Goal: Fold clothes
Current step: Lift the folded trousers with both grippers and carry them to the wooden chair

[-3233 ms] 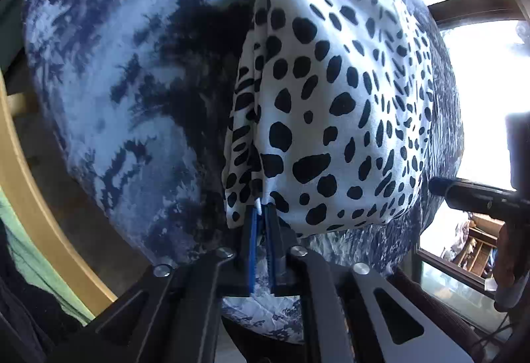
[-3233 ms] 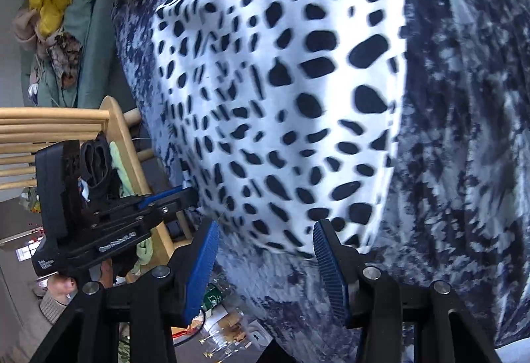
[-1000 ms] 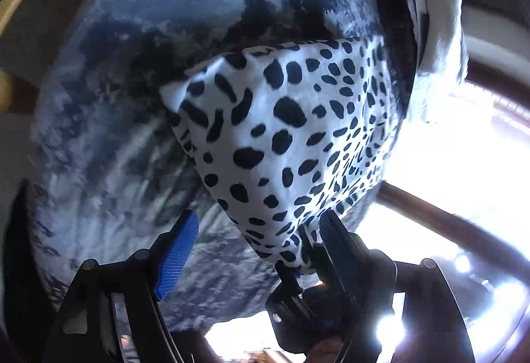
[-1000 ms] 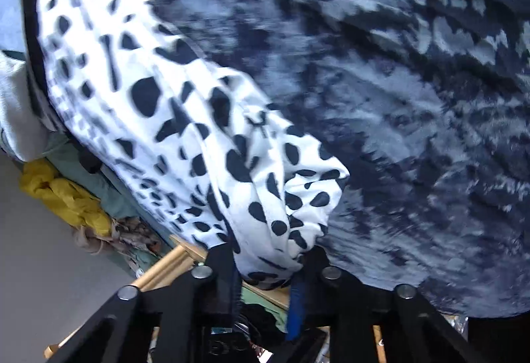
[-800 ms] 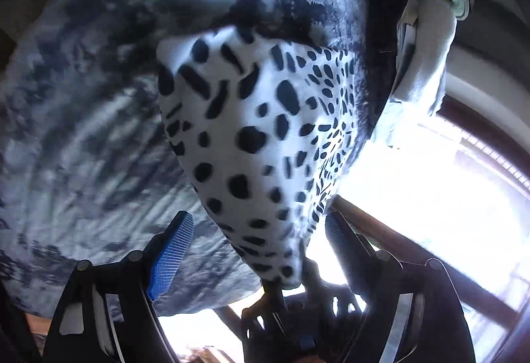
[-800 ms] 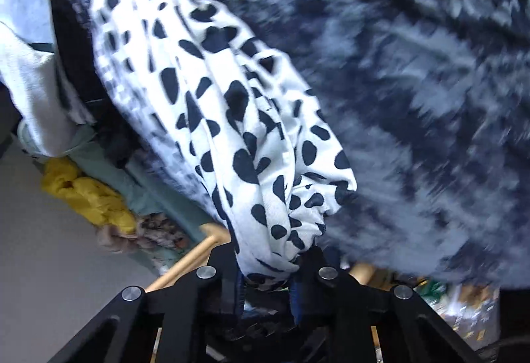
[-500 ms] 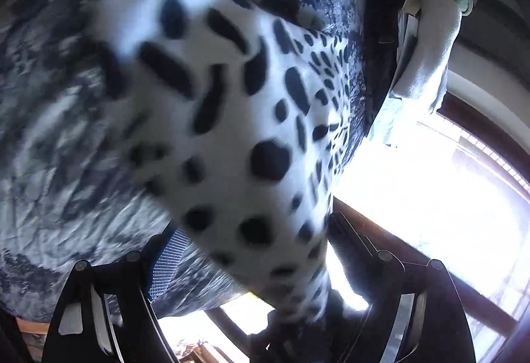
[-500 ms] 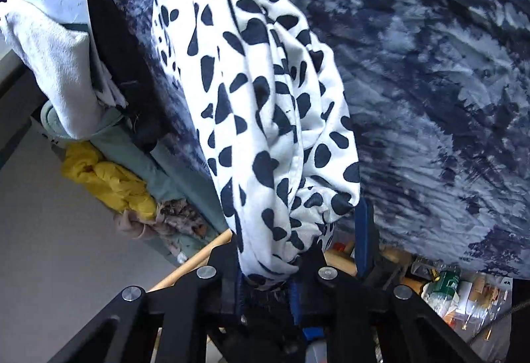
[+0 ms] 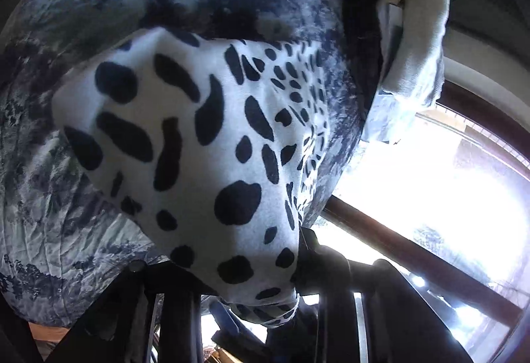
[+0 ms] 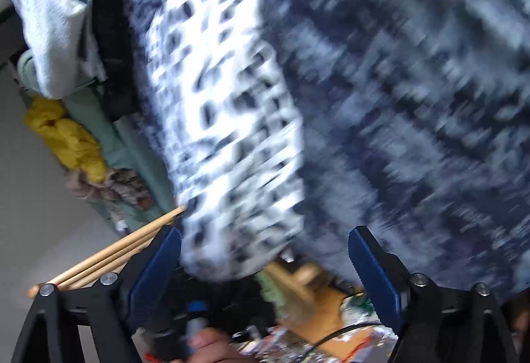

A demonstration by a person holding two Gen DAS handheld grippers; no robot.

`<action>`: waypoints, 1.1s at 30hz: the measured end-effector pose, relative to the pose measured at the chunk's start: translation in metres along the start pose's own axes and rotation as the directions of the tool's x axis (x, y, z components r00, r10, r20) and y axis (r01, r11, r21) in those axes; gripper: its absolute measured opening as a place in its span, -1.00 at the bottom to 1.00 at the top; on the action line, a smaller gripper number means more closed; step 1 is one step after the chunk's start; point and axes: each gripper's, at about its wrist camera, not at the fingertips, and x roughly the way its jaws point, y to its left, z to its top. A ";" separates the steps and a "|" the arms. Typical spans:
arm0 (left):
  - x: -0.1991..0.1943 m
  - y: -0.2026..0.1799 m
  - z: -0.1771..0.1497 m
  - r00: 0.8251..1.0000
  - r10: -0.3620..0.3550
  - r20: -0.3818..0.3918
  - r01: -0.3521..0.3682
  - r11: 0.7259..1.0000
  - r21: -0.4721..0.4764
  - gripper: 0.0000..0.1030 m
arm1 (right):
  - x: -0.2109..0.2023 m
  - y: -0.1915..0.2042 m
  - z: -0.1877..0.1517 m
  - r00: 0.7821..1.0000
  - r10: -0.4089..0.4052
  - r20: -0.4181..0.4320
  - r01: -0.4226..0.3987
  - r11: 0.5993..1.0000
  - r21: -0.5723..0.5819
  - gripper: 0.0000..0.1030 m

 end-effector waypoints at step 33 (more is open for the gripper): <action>-0.024 -0.038 -0.002 0.995 0.097 0.010 -0.098 0.982 0.164 -0.56 | 0.087 0.067 0.092 0.997 0.046 -0.061 -0.054 0.989 -0.138 -0.52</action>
